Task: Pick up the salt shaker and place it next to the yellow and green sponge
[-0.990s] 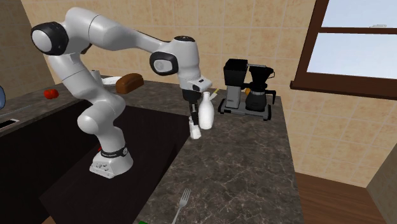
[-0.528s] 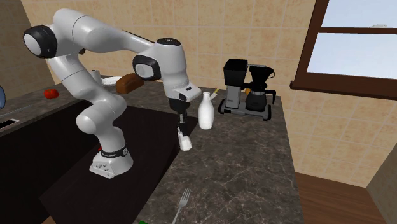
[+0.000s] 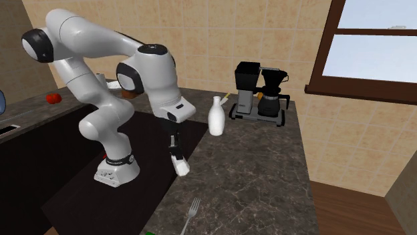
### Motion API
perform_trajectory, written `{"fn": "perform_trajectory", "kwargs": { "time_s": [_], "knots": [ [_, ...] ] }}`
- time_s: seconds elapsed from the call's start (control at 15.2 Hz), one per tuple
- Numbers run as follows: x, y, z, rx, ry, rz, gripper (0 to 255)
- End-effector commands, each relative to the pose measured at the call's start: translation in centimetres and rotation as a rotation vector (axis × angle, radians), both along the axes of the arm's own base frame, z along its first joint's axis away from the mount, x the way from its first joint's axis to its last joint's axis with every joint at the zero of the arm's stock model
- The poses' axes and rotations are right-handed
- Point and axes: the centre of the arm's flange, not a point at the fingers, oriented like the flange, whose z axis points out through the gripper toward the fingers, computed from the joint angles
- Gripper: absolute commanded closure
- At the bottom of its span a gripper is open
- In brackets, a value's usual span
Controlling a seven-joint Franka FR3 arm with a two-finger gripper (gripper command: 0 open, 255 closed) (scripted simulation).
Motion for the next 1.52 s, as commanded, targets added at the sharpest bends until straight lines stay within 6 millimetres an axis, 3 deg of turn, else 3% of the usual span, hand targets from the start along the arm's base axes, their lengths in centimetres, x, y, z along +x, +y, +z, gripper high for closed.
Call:
{"fn": "perform_trajectory", "kwargs": {
  "time_s": [0.0,0.46,1.45],
  "knots": [
    [-1.0,-2.7,0.1,-0.001,0.000,0.001,255],
    [-3.5,-11.5,0.1,-0.001,0.000,0.001,255],
    [-3.5,-11.5,-7.8,-0.001,0.000,0.001,255]
  ]
}}
